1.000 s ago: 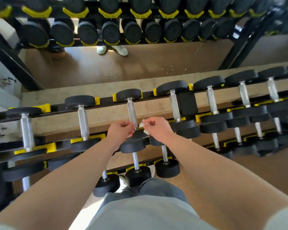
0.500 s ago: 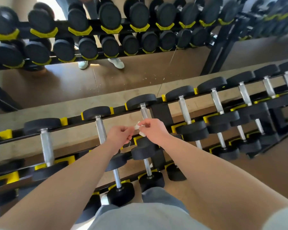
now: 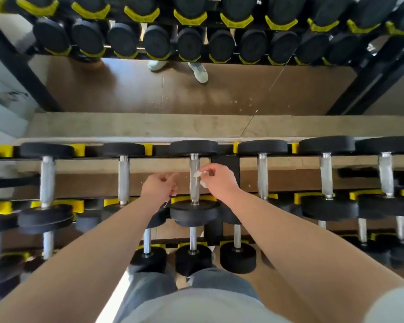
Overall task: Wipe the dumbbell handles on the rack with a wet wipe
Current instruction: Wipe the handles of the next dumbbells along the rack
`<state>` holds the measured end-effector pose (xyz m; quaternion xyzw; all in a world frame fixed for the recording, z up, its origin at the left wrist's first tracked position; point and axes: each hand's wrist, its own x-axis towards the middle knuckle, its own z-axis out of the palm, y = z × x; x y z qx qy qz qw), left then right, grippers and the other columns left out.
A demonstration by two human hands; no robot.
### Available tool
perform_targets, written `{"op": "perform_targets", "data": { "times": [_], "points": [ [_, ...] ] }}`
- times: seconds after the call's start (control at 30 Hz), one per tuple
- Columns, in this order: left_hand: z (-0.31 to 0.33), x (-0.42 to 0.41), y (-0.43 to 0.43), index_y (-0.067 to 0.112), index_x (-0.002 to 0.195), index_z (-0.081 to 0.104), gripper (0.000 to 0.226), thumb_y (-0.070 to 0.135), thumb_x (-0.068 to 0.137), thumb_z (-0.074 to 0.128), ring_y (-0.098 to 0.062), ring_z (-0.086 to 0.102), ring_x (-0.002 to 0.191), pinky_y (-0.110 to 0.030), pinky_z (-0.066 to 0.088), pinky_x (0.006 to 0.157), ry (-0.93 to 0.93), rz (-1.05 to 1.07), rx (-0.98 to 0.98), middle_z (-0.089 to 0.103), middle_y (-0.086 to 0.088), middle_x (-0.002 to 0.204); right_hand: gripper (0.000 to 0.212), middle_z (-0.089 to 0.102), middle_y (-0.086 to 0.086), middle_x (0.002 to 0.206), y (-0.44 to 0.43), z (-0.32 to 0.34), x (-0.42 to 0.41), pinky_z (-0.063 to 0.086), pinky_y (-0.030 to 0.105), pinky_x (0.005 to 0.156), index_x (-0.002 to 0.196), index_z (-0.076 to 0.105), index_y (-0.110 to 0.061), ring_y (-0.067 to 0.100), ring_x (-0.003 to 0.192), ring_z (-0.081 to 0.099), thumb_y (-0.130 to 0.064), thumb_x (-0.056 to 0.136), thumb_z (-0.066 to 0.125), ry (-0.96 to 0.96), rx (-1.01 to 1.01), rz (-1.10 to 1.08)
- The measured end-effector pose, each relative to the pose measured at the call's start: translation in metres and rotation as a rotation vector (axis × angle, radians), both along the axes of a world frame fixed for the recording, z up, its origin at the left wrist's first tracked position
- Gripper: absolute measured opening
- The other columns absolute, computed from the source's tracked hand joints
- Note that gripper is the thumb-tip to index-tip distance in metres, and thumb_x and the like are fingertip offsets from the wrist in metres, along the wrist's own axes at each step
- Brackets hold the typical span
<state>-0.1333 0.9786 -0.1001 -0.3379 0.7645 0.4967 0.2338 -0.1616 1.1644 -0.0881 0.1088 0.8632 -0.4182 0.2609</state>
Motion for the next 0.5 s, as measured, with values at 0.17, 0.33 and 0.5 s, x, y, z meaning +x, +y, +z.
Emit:
{"op": "perform_targets", "data": {
  "times": [0.17,0.33,0.5],
  "points": [
    [-0.01,-0.004,0.006,0.015,0.083,0.072,0.021,0.035,0.089,0.078,-0.017,0.069,0.075,-0.034,0.062,0.079,0.003,0.025,-0.045,0.076,-0.002,0.079,0.02,0.064,-0.01,0.106,0.003,-0.013,-0.005,0.056,0.032,0.089,0.116,0.068,-0.034,0.012,0.096,0.064,-0.024,0.101,0.06,-0.023,-0.039,-0.119],
    [-0.016,-0.012,0.013,0.02,0.081,0.073,0.01,0.019,0.089,0.079,-0.019,0.074,0.084,-0.036,0.063,0.081,-0.024,0.004,-0.05,0.077,-0.001,0.083,0.019,0.069,-0.003,0.109,0.002,-0.018,-0.013,0.061,0.039,0.09,0.111,0.067,-0.031,0.017,0.091,0.07,-0.018,0.099,0.062,-0.094,-0.145,-0.279],
    [-0.027,-0.022,0.006,0.018,0.093,0.077,0.014,0.005,0.089,0.075,-0.019,0.077,0.082,-0.037,0.064,0.084,-0.051,0.042,0.094,0.078,-0.003,0.093,0.021,0.071,0.006,0.109,-0.002,-0.023,-0.01,0.063,0.039,0.087,0.118,0.068,-0.014,0.018,0.092,0.071,-0.017,0.098,0.068,-0.279,-0.219,-0.267]
  ]
}}
